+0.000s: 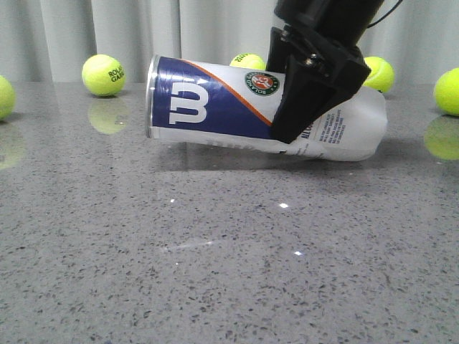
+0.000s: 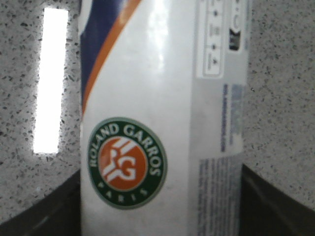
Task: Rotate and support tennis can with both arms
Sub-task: 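Lift the can with the right gripper and lay it across the table, then release the can and raise the right gripper away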
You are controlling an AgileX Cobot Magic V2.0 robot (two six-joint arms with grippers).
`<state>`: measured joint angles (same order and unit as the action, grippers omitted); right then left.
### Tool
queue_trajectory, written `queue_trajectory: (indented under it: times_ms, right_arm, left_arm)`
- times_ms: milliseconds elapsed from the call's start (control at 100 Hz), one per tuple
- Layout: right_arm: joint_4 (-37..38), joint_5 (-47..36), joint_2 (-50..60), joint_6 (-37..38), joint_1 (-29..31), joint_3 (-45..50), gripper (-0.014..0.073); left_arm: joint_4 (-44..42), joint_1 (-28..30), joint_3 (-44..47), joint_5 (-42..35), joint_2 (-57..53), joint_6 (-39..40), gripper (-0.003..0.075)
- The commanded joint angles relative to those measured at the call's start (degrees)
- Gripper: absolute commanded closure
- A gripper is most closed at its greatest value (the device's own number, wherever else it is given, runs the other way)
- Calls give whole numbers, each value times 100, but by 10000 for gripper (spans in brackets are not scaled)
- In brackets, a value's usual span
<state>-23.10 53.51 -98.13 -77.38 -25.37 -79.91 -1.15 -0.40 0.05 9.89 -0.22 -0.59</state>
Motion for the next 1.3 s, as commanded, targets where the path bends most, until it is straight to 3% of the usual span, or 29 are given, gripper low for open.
queue_trajectory:
  times_ms: [0,90,750,850,970,1070,1180,1290]
  right_arm:
    - [-109,-33,206,-64,6,-197,33]
    - [-109,13,206,-64,6,-197,-73]
    - [-106,212,469,-57,6,-438,-40]
    - [-106,252,677,-57,6,-522,82]
    - [-106,264,923,-57,6,-533,429]
    - [-112,322,1109,-53,6,-538,670]
    - [-323,399,1270,570,6,-538,655]
    - [-545,339,1401,2350,13,-538,655]
  left_arm:
    - [25,8,253,-442,-209,59,739]
    - [25,8,253,-442,-209,59,739]
    - [25,8,253,-442,-209,59,739]
    - [25,8,253,-442,-209,59,738]
    - [25,8,253,-442,-209,59,738]
    - [25,8,253,-442,-209,59,739]
    - [-21,8,253,-442,-209,59,738]
    - [-139,8,253,-442,-209,59,739]
